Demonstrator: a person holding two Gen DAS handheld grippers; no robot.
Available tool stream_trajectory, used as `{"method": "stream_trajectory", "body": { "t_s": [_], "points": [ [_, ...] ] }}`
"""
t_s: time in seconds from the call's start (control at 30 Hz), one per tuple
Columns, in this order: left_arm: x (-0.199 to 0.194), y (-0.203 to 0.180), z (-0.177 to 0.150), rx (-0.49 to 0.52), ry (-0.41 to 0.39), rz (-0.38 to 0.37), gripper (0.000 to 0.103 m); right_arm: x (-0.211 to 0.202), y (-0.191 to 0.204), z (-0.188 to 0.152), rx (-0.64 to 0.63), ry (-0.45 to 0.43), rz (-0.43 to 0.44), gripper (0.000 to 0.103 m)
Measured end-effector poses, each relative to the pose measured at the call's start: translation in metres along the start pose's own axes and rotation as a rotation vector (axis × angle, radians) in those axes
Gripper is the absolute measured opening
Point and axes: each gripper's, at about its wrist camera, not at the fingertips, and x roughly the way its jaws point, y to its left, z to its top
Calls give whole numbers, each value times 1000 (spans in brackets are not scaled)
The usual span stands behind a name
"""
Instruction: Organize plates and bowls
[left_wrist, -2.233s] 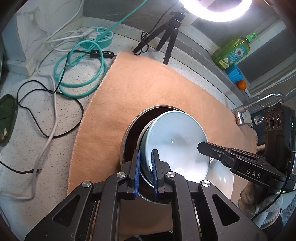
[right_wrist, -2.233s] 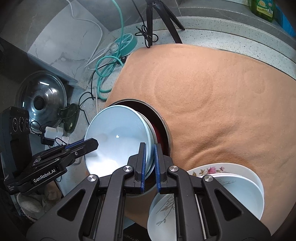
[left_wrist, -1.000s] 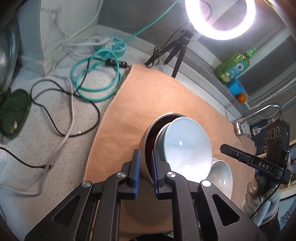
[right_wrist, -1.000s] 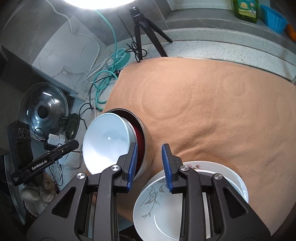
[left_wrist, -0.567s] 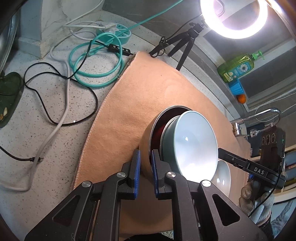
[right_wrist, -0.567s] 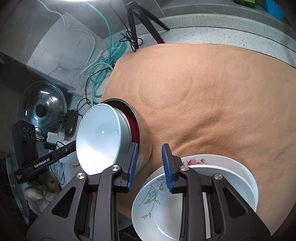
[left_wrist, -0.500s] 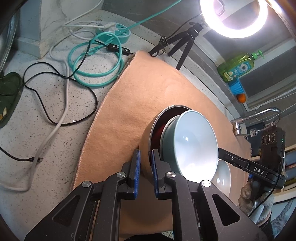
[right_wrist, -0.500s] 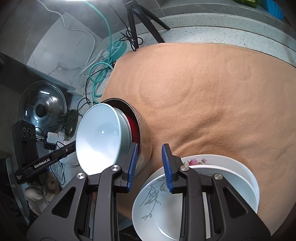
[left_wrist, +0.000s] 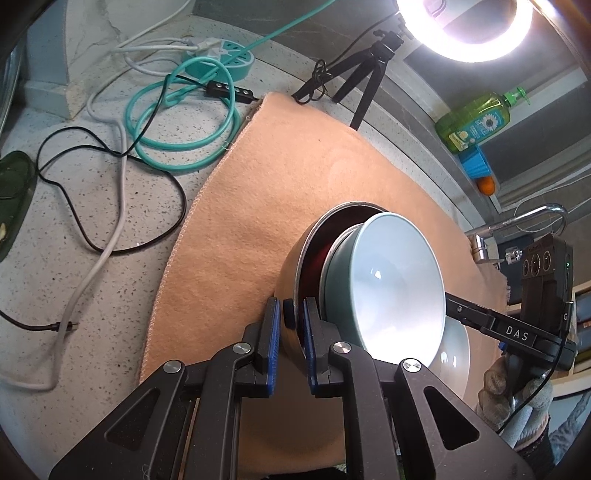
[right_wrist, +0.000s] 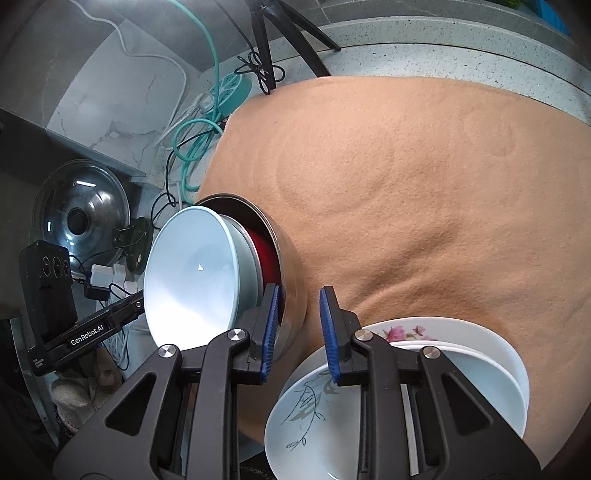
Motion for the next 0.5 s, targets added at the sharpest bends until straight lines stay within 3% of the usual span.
{"method": "stream_trajectory", "body": {
  "t_s": [0.27,0.5],
  "points": [
    [1,-1,1,9,-4,4,11,6,4,3,-8,14,12,11],
    [0,-1,1,2,-4,6,11,6,9,3,-22,13,-8,11]
  ]
}}
